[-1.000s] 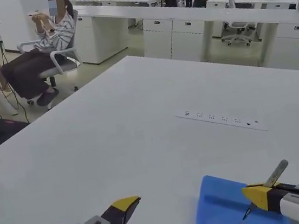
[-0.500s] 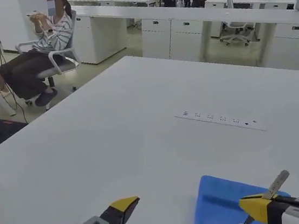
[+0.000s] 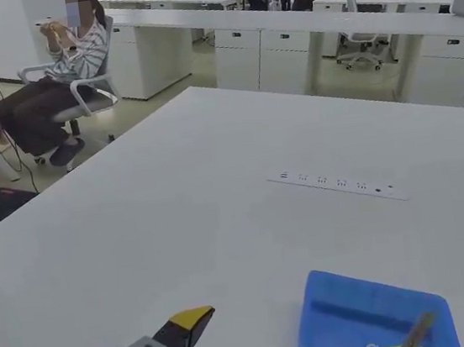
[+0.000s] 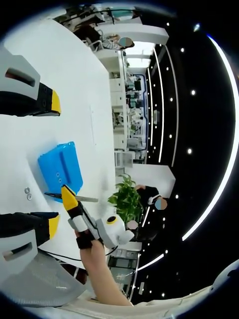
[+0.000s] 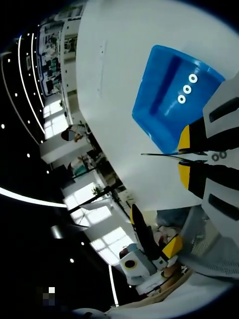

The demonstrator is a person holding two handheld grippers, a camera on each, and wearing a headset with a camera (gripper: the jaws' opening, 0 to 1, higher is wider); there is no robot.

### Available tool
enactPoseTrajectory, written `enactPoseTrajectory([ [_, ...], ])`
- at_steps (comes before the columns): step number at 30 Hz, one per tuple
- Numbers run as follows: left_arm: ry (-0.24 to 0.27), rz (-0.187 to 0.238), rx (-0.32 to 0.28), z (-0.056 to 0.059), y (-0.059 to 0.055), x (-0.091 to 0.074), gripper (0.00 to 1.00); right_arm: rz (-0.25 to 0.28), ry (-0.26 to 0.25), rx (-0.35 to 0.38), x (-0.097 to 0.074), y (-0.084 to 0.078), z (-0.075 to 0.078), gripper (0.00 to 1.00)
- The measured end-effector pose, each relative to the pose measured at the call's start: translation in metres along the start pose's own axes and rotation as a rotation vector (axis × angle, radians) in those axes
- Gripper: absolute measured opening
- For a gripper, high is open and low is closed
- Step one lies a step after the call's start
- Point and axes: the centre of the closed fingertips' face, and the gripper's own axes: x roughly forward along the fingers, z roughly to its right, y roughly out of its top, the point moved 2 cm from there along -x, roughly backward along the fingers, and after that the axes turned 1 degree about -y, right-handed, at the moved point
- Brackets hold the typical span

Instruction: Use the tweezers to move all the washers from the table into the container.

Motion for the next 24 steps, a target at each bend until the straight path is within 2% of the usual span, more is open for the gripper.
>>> enactPoseTrajectory([
  [8, -0.002, -0.005, 0.002, 0.000, -0.001, 0.001, 0.79, -0.046, 0.009, 0.002, 0.008, -0.019, 0.000, 0.04],
  [24, -0.006, -0.010, 0.003, -0.001, -0.002, 0.002, 0.79, -0.095, 0.001, 0.004, 0.015, -0.039, 0.003, 0.04],
])
